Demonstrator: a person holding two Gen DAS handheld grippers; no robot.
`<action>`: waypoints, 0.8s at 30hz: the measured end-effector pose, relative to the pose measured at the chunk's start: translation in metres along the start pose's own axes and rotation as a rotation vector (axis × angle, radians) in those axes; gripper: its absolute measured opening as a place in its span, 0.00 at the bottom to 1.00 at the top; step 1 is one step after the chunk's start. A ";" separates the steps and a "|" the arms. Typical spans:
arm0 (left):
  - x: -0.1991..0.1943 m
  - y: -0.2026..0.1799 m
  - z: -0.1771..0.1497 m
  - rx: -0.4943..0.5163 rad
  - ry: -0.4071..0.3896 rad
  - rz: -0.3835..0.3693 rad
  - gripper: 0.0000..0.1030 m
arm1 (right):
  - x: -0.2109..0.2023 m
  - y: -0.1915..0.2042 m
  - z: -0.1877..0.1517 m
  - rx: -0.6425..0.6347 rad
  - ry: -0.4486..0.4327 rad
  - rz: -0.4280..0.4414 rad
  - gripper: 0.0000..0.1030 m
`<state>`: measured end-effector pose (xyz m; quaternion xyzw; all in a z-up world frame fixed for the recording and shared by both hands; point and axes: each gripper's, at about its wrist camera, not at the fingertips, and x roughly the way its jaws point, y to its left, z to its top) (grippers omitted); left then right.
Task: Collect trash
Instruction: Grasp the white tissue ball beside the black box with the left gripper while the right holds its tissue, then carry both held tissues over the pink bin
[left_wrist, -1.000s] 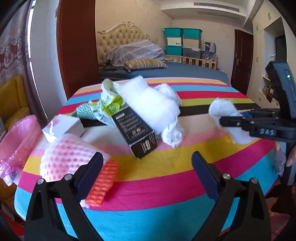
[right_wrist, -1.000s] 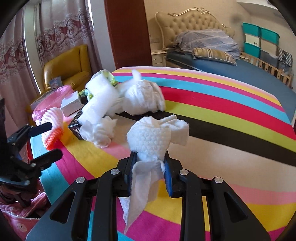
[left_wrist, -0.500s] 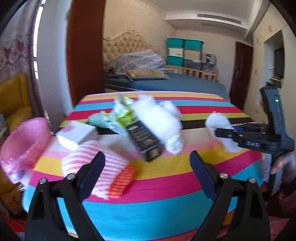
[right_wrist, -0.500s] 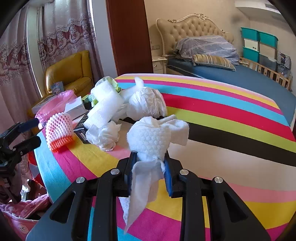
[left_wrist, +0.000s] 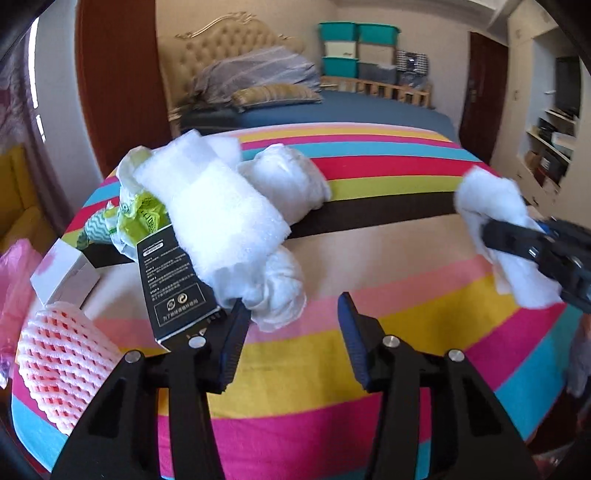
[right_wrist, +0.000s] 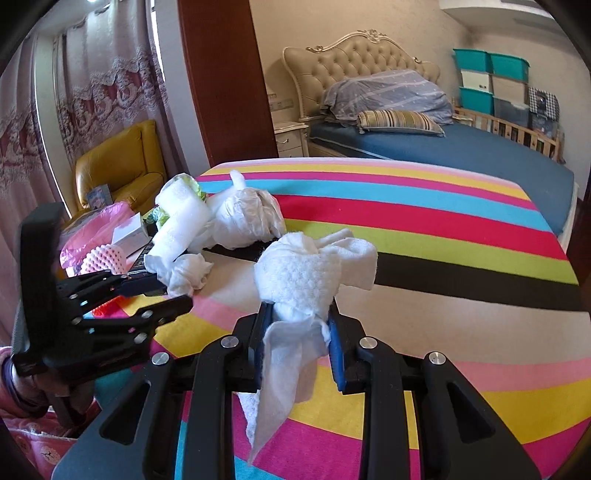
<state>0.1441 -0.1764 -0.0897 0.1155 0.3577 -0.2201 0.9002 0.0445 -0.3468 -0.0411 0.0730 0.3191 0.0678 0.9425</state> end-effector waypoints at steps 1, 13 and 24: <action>0.005 -0.001 0.004 -0.006 0.006 0.018 0.47 | 0.000 -0.001 -0.001 0.001 0.000 0.000 0.27; -0.021 0.012 -0.005 -0.001 -0.038 -0.032 0.21 | 0.003 0.010 -0.011 -0.021 0.027 0.016 0.27; -0.074 0.040 -0.027 -0.001 -0.136 0.008 0.20 | 0.002 0.062 -0.017 -0.121 0.029 0.110 0.27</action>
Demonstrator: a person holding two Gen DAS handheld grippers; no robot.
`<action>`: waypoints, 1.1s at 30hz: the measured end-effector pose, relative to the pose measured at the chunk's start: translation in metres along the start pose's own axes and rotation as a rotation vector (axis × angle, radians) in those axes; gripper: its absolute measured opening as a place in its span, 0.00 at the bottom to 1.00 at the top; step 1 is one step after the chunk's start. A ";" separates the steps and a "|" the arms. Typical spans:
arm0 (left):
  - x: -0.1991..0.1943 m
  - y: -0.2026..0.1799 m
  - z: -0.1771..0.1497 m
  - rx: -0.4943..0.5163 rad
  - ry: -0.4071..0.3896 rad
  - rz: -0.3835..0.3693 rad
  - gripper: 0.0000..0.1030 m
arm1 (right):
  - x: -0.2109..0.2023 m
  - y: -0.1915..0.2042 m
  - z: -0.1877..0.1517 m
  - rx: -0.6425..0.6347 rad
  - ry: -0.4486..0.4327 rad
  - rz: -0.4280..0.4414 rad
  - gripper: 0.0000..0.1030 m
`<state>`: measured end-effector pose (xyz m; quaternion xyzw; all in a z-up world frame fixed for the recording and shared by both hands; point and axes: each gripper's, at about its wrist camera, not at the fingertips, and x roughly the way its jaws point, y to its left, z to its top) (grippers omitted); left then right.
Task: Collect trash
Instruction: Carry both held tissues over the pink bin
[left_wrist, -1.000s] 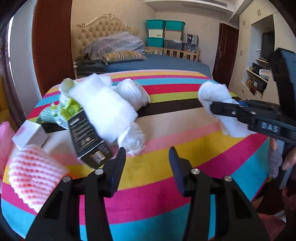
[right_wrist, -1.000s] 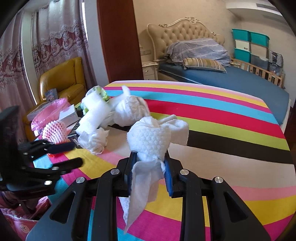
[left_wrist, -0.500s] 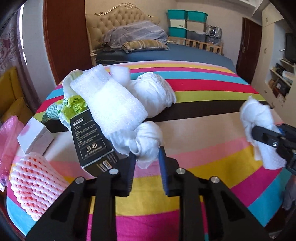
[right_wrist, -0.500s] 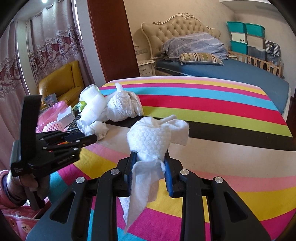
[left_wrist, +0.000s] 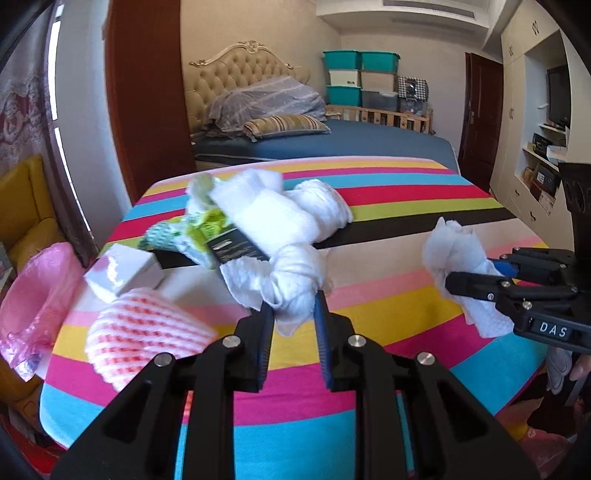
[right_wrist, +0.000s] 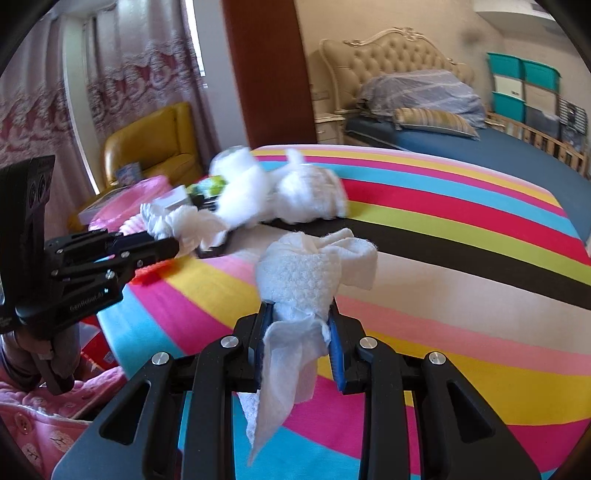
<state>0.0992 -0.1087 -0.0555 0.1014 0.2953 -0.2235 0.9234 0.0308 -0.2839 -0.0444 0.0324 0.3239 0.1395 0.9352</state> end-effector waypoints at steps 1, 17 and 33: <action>-0.006 0.006 -0.003 -0.010 -0.006 0.008 0.20 | 0.000 0.004 0.000 -0.009 -0.002 0.006 0.27; -0.079 0.073 -0.036 -0.100 -0.098 0.139 0.21 | 0.018 0.093 0.014 -0.190 -0.015 0.115 0.27; -0.113 0.144 -0.053 -0.231 -0.139 0.294 0.21 | 0.057 0.164 0.054 -0.339 -0.022 0.213 0.27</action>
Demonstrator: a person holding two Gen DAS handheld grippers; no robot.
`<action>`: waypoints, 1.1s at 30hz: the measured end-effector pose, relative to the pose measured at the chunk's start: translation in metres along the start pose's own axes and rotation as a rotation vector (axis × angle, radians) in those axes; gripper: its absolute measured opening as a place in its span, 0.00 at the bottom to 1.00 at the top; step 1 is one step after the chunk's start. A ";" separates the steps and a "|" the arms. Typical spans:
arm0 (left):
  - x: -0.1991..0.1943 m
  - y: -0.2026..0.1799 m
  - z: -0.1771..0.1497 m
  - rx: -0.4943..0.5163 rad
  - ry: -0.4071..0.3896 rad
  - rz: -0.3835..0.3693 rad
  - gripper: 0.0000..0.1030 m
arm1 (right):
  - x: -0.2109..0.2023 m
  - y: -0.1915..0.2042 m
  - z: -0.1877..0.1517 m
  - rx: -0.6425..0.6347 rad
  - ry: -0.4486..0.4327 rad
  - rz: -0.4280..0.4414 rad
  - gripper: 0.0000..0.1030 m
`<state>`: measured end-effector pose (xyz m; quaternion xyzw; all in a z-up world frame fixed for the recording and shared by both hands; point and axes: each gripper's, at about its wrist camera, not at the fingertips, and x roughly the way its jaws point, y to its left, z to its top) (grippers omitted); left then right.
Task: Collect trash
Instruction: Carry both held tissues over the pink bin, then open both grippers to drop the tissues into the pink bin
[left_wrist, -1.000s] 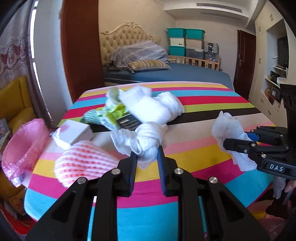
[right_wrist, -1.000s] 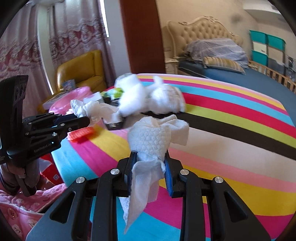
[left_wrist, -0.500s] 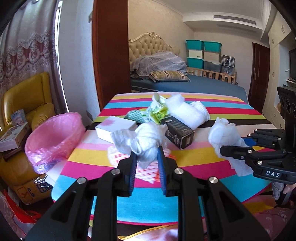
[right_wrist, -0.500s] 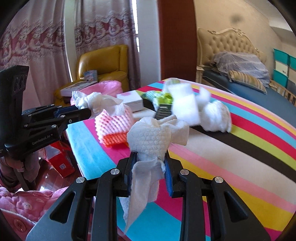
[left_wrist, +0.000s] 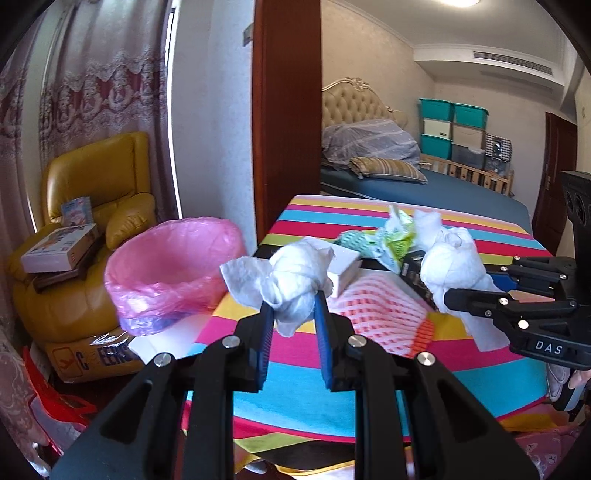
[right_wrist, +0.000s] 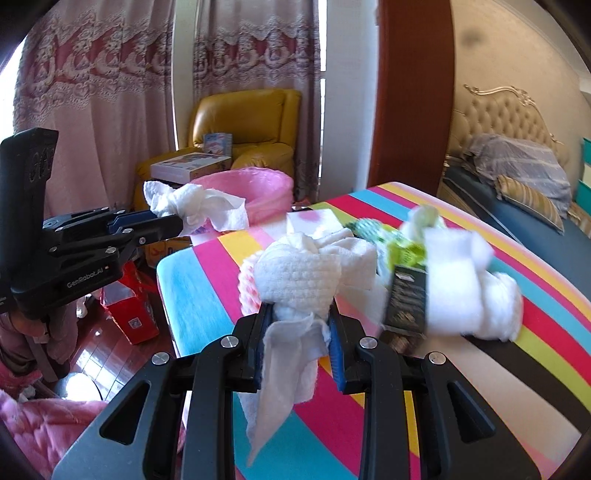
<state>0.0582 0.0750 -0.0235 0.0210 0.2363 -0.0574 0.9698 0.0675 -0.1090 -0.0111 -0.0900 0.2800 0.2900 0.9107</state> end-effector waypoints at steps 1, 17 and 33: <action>-0.001 0.005 0.000 -0.007 0.002 0.011 0.21 | 0.007 0.003 0.006 -0.005 0.002 0.019 0.27; 0.029 0.116 0.033 -0.119 0.023 0.146 0.21 | 0.121 0.029 0.128 0.009 0.085 0.178 0.27; 0.109 0.209 0.066 -0.187 0.102 0.191 0.25 | 0.244 0.064 0.192 -0.129 0.186 0.131 0.34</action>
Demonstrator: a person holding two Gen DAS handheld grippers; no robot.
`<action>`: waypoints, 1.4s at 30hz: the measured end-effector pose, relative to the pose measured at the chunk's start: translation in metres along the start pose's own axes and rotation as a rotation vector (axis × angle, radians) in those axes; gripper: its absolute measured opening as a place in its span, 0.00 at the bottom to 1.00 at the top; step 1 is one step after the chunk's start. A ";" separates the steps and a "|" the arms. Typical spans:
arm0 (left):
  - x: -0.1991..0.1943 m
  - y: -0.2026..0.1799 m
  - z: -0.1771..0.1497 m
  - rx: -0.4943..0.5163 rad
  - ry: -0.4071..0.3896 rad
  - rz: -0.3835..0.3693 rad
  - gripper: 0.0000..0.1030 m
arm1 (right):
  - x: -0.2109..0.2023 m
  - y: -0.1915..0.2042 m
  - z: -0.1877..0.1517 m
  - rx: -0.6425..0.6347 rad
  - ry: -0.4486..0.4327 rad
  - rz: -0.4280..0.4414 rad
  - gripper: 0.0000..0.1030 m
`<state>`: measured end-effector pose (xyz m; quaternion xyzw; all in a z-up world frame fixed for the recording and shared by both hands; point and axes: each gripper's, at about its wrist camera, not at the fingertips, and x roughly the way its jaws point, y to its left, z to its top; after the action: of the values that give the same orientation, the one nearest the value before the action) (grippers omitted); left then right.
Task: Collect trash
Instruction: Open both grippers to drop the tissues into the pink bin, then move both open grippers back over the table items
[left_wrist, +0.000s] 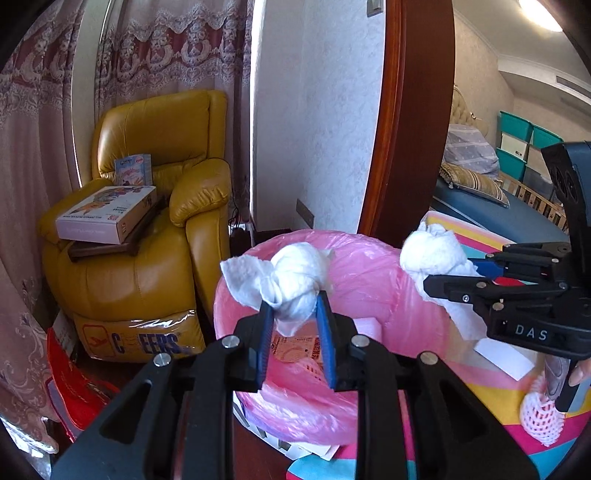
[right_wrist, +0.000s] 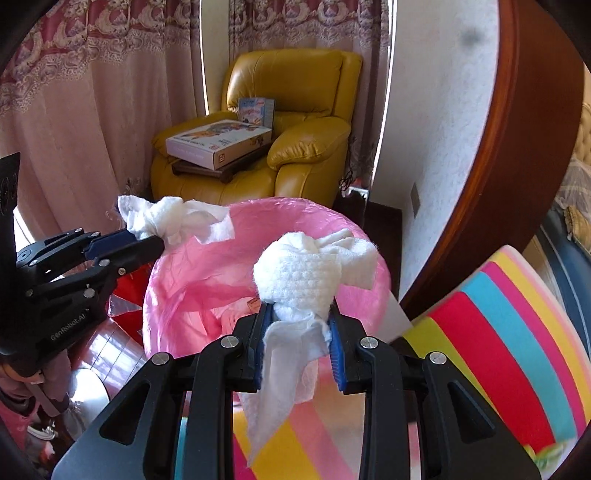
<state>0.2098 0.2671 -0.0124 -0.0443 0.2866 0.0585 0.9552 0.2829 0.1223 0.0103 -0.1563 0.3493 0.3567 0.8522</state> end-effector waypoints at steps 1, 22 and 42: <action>0.007 0.003 0.001 0.000 0.011 0.000 0.30 | 0.004 0.001 0.002 -0.013 0.003 -0.017 0.40; -0.062 -0.039 -0.060 0.119 -0.064 0.057 0.95 | -0.155 -0.072 -0.099 0.022 -0.168 -0.216 0.82; -0.089 -0.160 -0.112 0.110 0.009 -0.195 0.95 | -0.200 -0.143 -0.257 0.356 -0.138 -0.304 0.82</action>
<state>0.0974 0.0881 -0.0481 -0.0197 0.2878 -0.0510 0.9561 0.1606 -0.2092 -0.0274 -0.0296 0.3202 0.1670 0.9320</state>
